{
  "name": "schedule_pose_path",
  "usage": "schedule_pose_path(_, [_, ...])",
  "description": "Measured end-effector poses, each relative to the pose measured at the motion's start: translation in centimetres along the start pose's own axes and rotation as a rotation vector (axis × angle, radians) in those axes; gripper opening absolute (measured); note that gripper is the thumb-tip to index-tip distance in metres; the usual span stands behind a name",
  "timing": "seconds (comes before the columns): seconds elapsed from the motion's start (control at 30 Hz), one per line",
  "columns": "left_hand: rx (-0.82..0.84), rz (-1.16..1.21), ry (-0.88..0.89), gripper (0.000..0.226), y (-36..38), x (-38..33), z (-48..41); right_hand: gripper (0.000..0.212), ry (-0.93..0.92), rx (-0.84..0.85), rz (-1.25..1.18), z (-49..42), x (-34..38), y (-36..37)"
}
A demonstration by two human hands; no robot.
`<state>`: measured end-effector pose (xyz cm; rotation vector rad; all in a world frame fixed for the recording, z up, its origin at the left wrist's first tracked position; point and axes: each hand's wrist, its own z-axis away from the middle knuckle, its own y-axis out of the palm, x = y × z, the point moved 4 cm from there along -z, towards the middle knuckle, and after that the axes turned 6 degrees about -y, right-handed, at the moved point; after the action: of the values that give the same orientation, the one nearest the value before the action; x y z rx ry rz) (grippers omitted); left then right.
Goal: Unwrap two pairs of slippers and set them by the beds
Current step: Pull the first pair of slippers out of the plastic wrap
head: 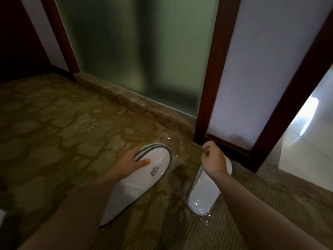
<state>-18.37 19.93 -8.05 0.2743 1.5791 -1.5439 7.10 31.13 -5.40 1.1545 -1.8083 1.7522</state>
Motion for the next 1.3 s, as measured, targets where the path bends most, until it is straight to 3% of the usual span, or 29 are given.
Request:
schedule_pose_path(0.13, [0.019, -0.004, 0.018, 0.046, 0.3, -0.1, 0.2, 0.023, -0.18, 0.233, -0.047, 0.0, 2.7, 2.6])
schedule_pose_path(0.33, [0.178, 0.055, 0.068, 0.037, 1.4, -1.3, 0.4, 0.05, -0.013, 0.493, -0.088, 0.5, 2.8, 5.6])
schedule_pose_path(0.4, [0.199, 0.072, 0.081, 0.031, 1.5, -1.6, 0.5, 0.043, -0.032, 0.448, -0.094, 0.5, 2.4, 5.1])
schedule_pose_path(0.5, [0.211, 0.107, 0.084, 0.028, 1.4, -1.7, 0.3, 0.011, -0.149, 0.263, -0.12, -0.1, 2.5, 3.2])
schedule_pose_path(0.6, [0.196, 0.154, 0.054, 0.028, 1.3, -2.1, 0.1, 0.016, -0.16, 0.196, -0.195, -0.4, 3.0, 2.2])
schedule_pose_path(0.8, [0.214, 0.162, 0.052, 0.03, 1.3, -2.1, 0.0, 0.029, -0.004, 0.273, -0.422, -0.2, 2.8, 2.4])
schedule_pose_path(0.93, [0.243, 0.263, 0.026, 0.031, 0.7, -1.9, 0.2, 0.023, 0.036, 0.362, -0.47, -0.1, 2.8, 2.0])
schedule_pose_path(1.1, [0.295, 0.19, -0.029, 0.031, -0.2, -1.4, 0.3, 0.019, -0.142, 0.3, -0.187, -1.1, 3.2, 1.4])
schedule_pose_path(1.3, [0.38, 0.088, -0.06, 0.025, 0.4, -1.1, 0.5, 0.026, -0.165, 0.554, -0.15, -0.2, 2.4, 2.5])
